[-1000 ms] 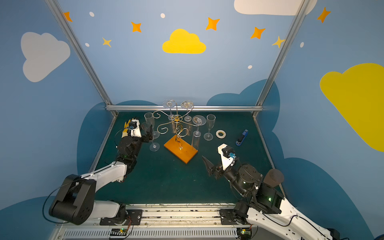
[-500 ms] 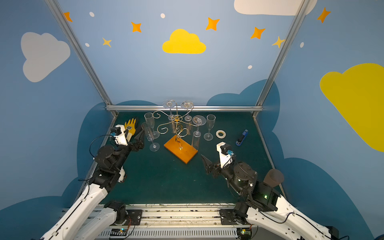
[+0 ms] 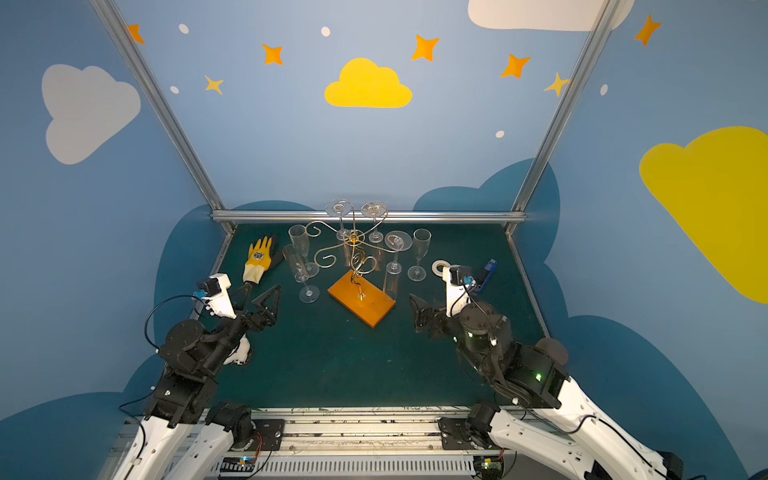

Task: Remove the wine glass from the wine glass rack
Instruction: 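Reach the right gripper up to a hanging glass on the rack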

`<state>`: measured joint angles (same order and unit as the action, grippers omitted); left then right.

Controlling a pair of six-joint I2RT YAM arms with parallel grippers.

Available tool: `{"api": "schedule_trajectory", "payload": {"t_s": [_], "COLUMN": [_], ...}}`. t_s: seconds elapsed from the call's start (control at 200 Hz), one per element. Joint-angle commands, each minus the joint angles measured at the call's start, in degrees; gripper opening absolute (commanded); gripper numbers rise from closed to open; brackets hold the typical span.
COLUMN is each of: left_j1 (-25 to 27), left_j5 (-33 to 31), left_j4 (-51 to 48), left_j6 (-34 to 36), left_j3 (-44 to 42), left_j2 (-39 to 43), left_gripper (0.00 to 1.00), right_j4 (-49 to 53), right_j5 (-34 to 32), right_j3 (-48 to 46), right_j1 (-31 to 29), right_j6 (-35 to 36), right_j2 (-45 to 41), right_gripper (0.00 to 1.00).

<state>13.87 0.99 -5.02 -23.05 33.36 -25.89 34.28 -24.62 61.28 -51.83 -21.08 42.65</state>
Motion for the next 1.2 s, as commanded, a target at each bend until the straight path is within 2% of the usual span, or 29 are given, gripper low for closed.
{"api": "schedule_trajectory", "payload": {"t_s": [0.0,0.175,0.3,0.38,0.486,0.756,0.871,1.006,1.196], "left_j1": [-0.2,-0.3,-0.3,-0.2,-0.2,-0.2,-0.2,-0.1,0.0], "left_j5": [2.7,5.4,7.3,7.5,7.9,9.2,8.9,9.9,12.0], "left_j4": [-1.8,-1.7,-2.5,-3.4,-4.9,-6.2,-7.2,-9.4,-11.7], "left_j6": [-4.0,-6.8,-7.7,-8.0,-8.5,-14.9,-15.7,-15.8,-17.5], "left_j3": [0.3,-0.1,0.0,-0.3,-0.7,-3.5,-4.4,-4.0,-3.9], "left_j2": [-0.6,-1.4,-0.7,0.3,1.9,6.0,8.2,9.2,8.8], "left_gripper": [0.99,0.99,0.99,0.99,0.99,0.99,0.99,0.99,0.99], "right_j4": [0.2,-1.7,-3.9,-6.4,-8.1,-17.3,-20.4,-21.0,-18.4], "right_j5": [11.8,25.8,41.0,48.4,54.7,64.5,69.6,72.9,79.8], "right_j3": [2.3,9.5,15.5,18.4,21.6,18.9,19.0,20.7,25.2], "right_j1": [5.9,17.7,26.6,30.2,33.8,40.6,41.8,42.6,43.1], "right_j6": [1.1,-1.3,-6.2,-9.1,-11.4,-20.4,-23.0,-22.8,-21.5], "right_j2": [2.7,11.4,18.4,22.1,26.1,30.5,33.7,37.9,45.0], "right_gripper": [0.93,0.93,0.93,0.92,0.91,0.79,0.67,0.51,0.4]}}
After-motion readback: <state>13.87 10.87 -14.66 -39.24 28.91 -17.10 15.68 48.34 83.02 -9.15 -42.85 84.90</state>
